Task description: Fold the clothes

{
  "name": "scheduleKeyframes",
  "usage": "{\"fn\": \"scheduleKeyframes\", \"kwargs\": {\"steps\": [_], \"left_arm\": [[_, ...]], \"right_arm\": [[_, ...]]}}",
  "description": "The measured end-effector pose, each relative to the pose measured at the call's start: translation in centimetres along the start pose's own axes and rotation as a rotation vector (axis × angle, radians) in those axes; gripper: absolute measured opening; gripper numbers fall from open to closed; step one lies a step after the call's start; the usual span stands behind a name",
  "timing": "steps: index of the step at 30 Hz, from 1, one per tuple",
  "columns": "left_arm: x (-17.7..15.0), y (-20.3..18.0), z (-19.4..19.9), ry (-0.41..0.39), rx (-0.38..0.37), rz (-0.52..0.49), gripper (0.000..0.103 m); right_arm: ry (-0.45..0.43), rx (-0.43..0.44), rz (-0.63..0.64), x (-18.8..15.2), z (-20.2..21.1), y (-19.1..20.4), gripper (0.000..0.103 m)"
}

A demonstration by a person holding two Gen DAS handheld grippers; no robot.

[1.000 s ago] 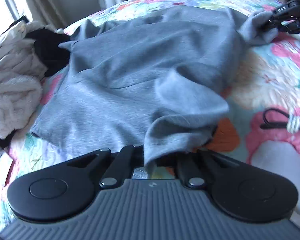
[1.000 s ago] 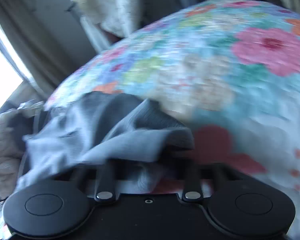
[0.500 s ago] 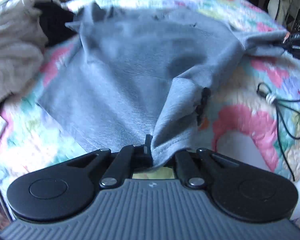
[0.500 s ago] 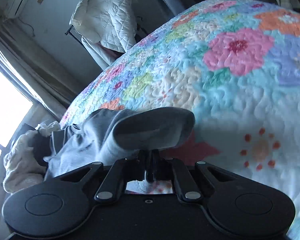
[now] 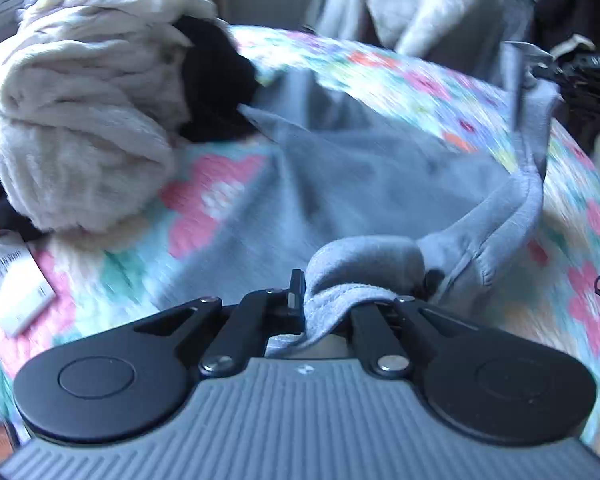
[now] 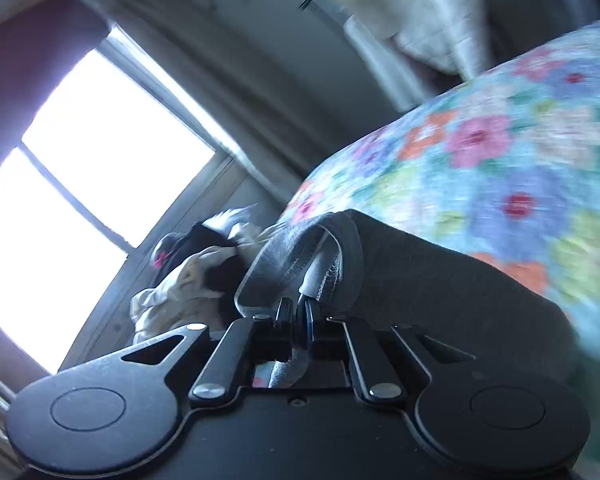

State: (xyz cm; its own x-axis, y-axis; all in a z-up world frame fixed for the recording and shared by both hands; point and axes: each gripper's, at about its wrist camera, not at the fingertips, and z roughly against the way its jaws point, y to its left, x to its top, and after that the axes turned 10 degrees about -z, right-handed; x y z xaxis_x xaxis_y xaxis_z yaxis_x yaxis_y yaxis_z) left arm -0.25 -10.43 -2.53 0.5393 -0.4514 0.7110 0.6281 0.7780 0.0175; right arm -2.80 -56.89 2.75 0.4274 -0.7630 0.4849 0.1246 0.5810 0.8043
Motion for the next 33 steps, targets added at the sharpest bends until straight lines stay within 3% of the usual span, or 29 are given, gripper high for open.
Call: {"fn": "scheduleKeyframes", "kwargs": {"steps": [4, 9, 11, 14, 16, 18, 20, 24, 26, 28, 30, 33], "left_arm": [[0.6, 5.1, -2.0, 0.001, 0.085, 0.102, 0.002], [-1.1, 10.4, -3.7, 0.011, 0.177, 0.252, 0.002], [-2.1, 12.0, -4.6, 0.019, 0.168, 0.306, 0.002], [-3.2, 12.6, -6.7, 0.123, 0.146, 0.300, 0.005], [-3.5, 12.2, -7.1, 0.158, 0.155, 0.273, 0.006], [-3.5, 12.0, -6.8, 0.163, 0.153, 0.252, 0.015], [-3.1, 12.0, -5.8, 0.150, 0.172, 0.237, 0.026], [-1.7, 12.3, -2.3, 0.060, 0.238, 0.215, 0.036], [-1.2, 12.1, -1.1, 0.031, 0.182, 0.213, 0.039], [-1.0, 10.9, -0.8, 0.018, 0.057, 0.190, 0.043], [-1.0, 9.3, -1.5, 0.015, -0.035, 0.168, 0.052], [-1.9, 7.4, -4.7, 0.103, -0.075, 0.172, 0.057]], "right_arm": [[0.055, 0.031, 0.081, 1.4, -8.7, 5.0, 0.009], [0.090, 0.066, 0.199, 0.3, -16.6, 8.8, 0.009], [0.108, 0.068, 0.220, -0.3, -19.4, 9.1, 0.009], [0.199, 0.030, 0.218, -0.9, -24.3, 7.8, 0.012], [0.235, -0.091, 0.228, -1.7, -26.4, 6.3, 0.021], [0.258, -0.135, 0.213, -2.1, -26.1, 4.9, 0.022], [0.268, -0.159, 0.197, -2.4, -25.0, 3.7, 0.037], [0.275, -0.155, 0.132, -2.8, -19.7, 1.5, 0.042], [0.255, -0.155, 0.107, -3.2, -16.4, 0.2, 0.049], [0.232, -0.173, 0.096, -4.2, -13.5, -0.9, 0.050], [0.212, -0.203, 0.115, -5.9, -10.9, -1.7, 0.051], [0.192, -0.245, 0.148, -9.0, -7.8, -2.4, 0.051]]}}
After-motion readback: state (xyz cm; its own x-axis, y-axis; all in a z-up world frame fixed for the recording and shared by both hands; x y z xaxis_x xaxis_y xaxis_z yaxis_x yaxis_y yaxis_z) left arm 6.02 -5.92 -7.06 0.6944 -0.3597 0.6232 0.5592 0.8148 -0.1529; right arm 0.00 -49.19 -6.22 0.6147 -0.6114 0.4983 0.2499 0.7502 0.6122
